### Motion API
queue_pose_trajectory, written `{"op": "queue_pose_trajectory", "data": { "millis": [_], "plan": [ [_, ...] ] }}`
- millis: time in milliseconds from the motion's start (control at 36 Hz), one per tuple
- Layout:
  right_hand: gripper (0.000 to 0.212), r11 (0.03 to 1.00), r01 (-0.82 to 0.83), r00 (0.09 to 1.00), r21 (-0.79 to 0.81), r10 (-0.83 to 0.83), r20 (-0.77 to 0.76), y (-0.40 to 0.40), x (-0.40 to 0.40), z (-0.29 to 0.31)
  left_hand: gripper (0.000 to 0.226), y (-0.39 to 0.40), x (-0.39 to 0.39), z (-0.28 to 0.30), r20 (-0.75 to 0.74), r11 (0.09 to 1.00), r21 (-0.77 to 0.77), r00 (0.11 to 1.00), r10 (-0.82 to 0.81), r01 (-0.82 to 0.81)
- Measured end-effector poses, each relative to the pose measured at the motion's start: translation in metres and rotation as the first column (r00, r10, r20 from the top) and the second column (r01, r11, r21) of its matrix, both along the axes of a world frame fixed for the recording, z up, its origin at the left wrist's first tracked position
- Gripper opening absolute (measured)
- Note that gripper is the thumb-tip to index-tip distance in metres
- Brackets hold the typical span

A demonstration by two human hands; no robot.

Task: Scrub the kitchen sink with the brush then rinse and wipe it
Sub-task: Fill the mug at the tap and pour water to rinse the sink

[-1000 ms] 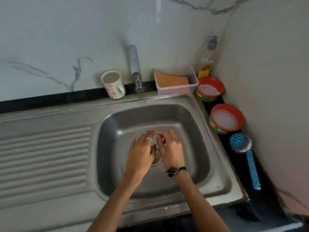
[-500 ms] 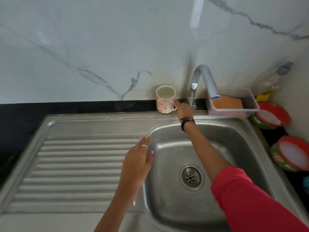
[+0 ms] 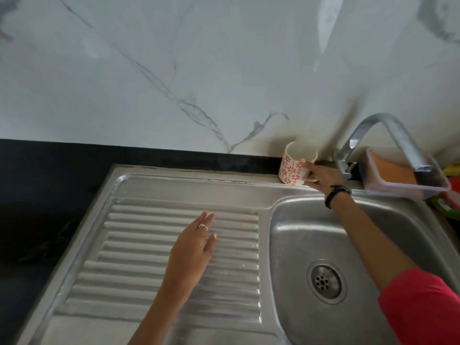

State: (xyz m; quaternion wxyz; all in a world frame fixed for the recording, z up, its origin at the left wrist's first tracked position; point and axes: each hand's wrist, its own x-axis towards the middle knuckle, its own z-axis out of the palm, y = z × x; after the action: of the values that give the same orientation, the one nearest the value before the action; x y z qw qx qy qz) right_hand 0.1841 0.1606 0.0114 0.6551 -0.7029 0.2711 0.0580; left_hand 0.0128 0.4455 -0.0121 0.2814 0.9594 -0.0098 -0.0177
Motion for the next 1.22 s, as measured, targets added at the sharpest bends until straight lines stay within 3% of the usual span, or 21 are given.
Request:
{"op": "queue_pose_trajectory", "data": {
  "millis": [167,333,528,639,750,1000,1222],
  "plan": [
    [0.029,0.97,-0.203,0.978,-0.134,0.207,0.013,0.033,-0.028,0.021,0.048,0.059,0.001,-0.013,-0.013,0.995,-0.02,0.995,0.102,-0.102],
    [0.037,0.859,-0.474,0.88,-0.193,0.471,-0.065,0.102,-0.032,0.032,0.047,0.113,0.016,-0.025,-0.016,0.987,0.025,0.987,0.158,-0.157],
    [0.027,0.665,-0.716,0.693,-0.214,0.715,-0.095,0.201,-0.023,0.047,0.049,0.158,0.037,-0.029,-0.017,0.974,0.037,0.974,0.225,-0.224],
    [0.044,0.565,-0.787,0.598,-0.249,0.797,-0.08,0.251,-0.015,0.052,0.049,0.175,0.042,-0.022,-0.02,0.964,0.05,0.965,0.262,-0.261],
    [0.028,0.572,-0.795,0.591,-0.202,0.806,-0.041,0.279,-0.014,0.051,0.046,0.185,0.033,-0.014,0.032,0.959,0.104,0.965,0.261,-0.263],
    [0.028,0.598,-0.793,0.601,-0.114,0.799,0.006,0.293,-0.034,0.059,0.04,0.191,-0.01,0.009,-0.005,0.95,0.056,0.951,0.309,-0.308],
    [0.055,0.635,-0.765,0.637,-0.111,0.771,0.018,0.28,-0.058,0.066,0.035,0.174,-0.047,0.024,-0.089,0.957,-0.009,0.953,0.29,-0.291]
  ]
}}
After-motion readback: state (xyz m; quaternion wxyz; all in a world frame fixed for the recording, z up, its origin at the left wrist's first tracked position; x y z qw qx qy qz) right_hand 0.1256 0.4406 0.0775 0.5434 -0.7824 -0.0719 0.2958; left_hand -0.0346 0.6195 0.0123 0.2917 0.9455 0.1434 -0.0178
